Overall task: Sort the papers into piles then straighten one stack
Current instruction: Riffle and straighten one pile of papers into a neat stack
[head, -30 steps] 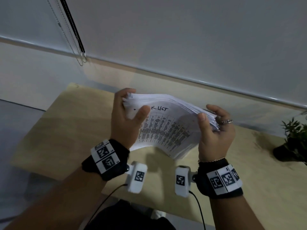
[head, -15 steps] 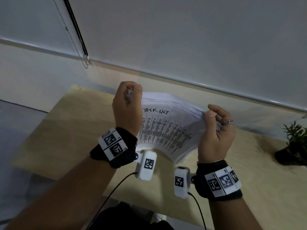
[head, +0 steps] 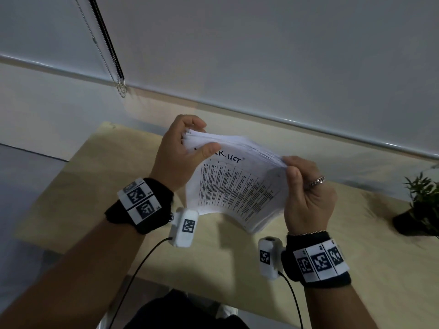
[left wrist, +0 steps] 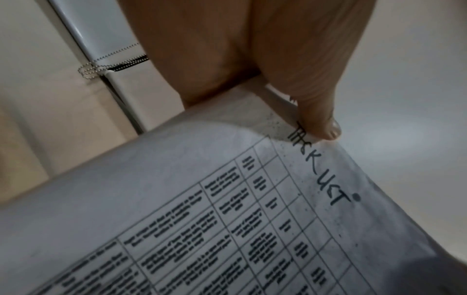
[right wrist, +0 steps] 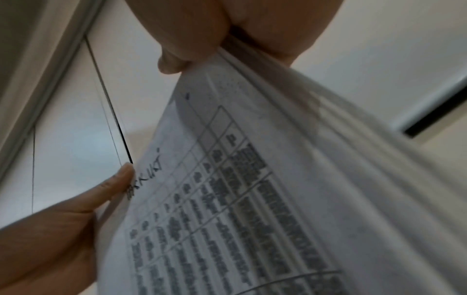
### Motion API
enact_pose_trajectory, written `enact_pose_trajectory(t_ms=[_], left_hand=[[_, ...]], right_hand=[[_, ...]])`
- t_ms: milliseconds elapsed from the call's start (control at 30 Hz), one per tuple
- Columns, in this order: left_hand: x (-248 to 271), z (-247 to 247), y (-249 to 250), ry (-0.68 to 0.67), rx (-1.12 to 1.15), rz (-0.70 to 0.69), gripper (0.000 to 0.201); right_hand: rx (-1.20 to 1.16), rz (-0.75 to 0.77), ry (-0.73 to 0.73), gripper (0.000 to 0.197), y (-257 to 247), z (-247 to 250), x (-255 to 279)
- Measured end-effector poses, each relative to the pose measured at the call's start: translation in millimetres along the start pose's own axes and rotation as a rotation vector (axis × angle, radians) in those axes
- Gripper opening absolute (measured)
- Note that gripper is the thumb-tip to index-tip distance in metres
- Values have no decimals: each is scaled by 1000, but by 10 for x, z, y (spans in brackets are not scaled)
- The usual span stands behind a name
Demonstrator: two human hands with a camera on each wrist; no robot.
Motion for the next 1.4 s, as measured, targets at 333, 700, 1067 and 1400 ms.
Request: enact_pose_trajectory(t_ms=[333,700,1067,1400], left_hand=[[-49,-136,-240,-245,81,163,39],[196,-241,-584,-198,175,294,31],[-39,-214,643,-224,-555,-386,51],[-152,441,-431,-154,-125,267,14]], right_hand=[[-144,-347,7,59,418,-14,127],[-144,-470,-71,22,679,-90,431],[428,199,-582,30,57,-498,-265],[336,-437,-30,110,1018,349,131]])
Point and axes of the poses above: each hand's wrist, its own x-axis away from the middle knuckle, its own z-axis out of the back of the hand, y = z × x, the point moved 7 cm from there along -x, towards the middle knuckle, and after that the axes turned 8 degrees about z, right-handed, at the moved point
